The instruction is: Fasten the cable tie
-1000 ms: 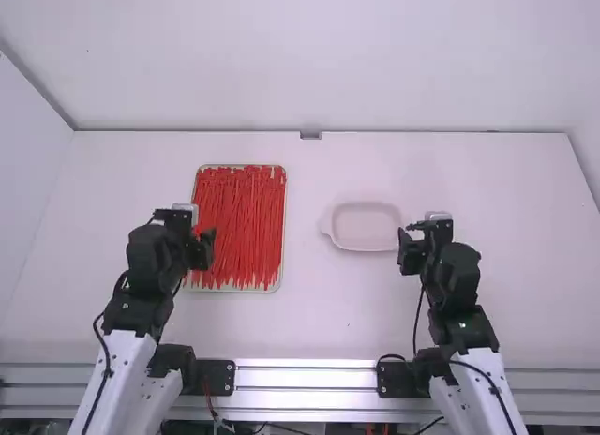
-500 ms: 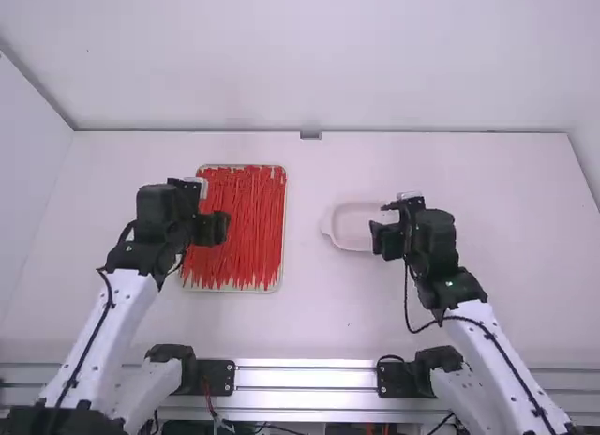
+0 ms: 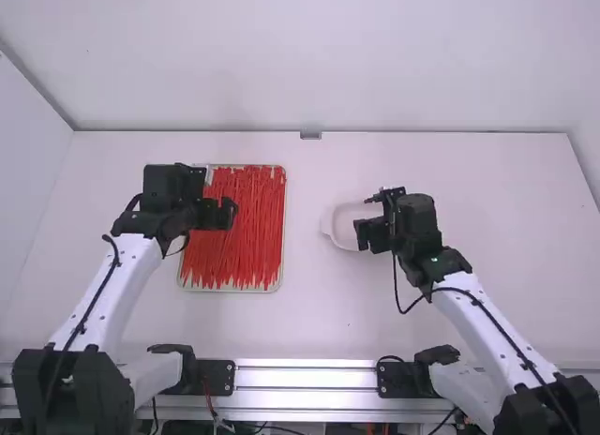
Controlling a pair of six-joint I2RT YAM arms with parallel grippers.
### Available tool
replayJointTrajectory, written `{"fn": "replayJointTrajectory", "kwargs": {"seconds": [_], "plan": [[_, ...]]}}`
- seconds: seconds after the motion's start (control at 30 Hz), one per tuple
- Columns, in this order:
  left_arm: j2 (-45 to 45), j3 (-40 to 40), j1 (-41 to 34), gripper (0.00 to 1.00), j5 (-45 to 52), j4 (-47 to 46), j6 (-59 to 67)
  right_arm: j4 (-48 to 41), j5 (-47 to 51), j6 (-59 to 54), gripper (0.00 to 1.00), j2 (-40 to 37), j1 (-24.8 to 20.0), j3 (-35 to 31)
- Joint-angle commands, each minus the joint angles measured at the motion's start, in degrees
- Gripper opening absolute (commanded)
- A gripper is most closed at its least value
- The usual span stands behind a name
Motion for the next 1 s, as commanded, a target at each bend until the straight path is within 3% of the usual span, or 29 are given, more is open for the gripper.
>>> {"fn": "replayJointTrajectory", "kwargs": {"seconds": [0.0, 0.97], "plan": [[1.0, 1.9, 0.5, 0.98, 1.3, -0.7, -0.6, -0.4, -0.5, 0.4, 0.98, 1.0, 0.6, 2.3], [5.8, 3.6, 0.6, 0.99, 0.8, 6.5, -1.0, -2.4, -0.5, 2.9, 0.99, 1.5, 0.1, 2.6]]}}
